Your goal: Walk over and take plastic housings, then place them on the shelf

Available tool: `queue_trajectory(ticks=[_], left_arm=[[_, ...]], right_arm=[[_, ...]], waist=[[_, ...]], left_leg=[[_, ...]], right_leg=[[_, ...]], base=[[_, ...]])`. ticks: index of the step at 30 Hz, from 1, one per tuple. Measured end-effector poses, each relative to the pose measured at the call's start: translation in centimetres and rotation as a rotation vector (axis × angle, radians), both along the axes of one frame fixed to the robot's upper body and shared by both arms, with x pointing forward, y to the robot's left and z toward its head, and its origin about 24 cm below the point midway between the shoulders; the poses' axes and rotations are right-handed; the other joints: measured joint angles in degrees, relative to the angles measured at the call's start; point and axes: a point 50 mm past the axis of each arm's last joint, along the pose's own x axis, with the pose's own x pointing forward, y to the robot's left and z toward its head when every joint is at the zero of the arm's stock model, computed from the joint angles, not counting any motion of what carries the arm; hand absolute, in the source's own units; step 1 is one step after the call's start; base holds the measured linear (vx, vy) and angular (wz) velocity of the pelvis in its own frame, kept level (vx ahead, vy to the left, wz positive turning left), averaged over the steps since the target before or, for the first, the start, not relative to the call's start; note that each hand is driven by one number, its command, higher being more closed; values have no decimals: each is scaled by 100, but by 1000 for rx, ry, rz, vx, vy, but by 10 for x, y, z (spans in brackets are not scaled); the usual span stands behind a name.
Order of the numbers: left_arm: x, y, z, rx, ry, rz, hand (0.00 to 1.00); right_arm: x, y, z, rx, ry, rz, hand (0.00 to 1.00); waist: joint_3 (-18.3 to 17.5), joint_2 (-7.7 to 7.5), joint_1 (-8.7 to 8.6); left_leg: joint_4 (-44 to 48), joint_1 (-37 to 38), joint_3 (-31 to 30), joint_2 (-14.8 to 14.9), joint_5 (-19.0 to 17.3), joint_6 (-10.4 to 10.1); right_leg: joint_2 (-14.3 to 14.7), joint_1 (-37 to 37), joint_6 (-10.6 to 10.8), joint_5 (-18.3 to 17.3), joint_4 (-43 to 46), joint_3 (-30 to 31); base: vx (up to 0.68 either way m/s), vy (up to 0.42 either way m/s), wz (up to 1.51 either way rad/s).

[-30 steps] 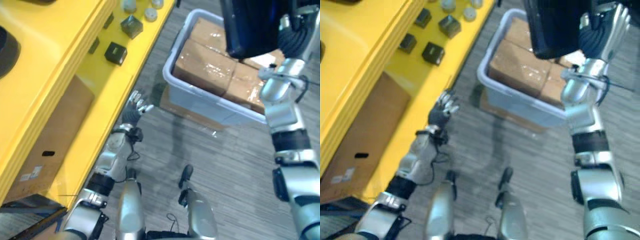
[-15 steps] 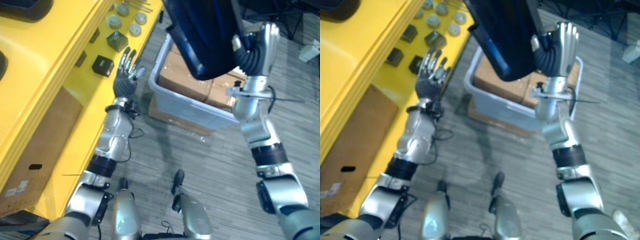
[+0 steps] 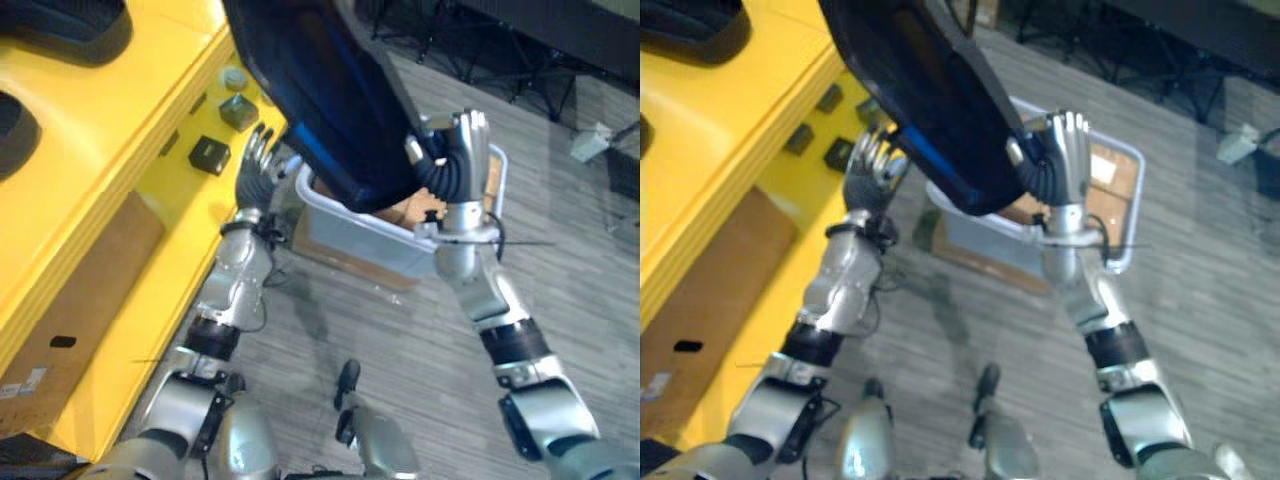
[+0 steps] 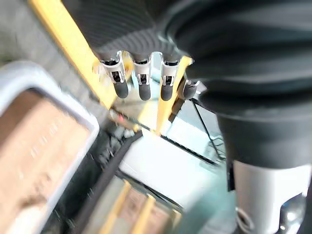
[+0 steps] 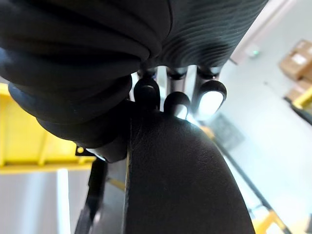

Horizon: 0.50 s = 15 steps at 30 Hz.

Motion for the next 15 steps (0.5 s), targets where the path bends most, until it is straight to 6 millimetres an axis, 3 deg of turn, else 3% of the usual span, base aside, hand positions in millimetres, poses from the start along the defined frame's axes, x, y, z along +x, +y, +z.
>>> queue_trajectory(ticks=[4,9,15], left_arm=[[0,5,-19,89,75,56,0],[-1,7,-30,83,111,42,0],[-3,0,-29,-63,97,-23,0]], right_arm=[[-4,1,-3,1,1,10,100],[-7,4,-4,-1,15,37,100],[-10,17,-19,-49,70,100,100]], waist=[[-42,3,36],[-48,5,67],[-64,21,64]], left_leg=[[-1,86,-46,2,-15,-5],[26,96,-45,0,-32,8],[7,98,-41,-5,-32,8]], right_leg=[[4,133,1,21,-20,-55],[1,167,21,5,-42,-55],[0,166,14,11,-57,-58]], base=[[3,23,6],[-6,6,0],[0,0,0]])
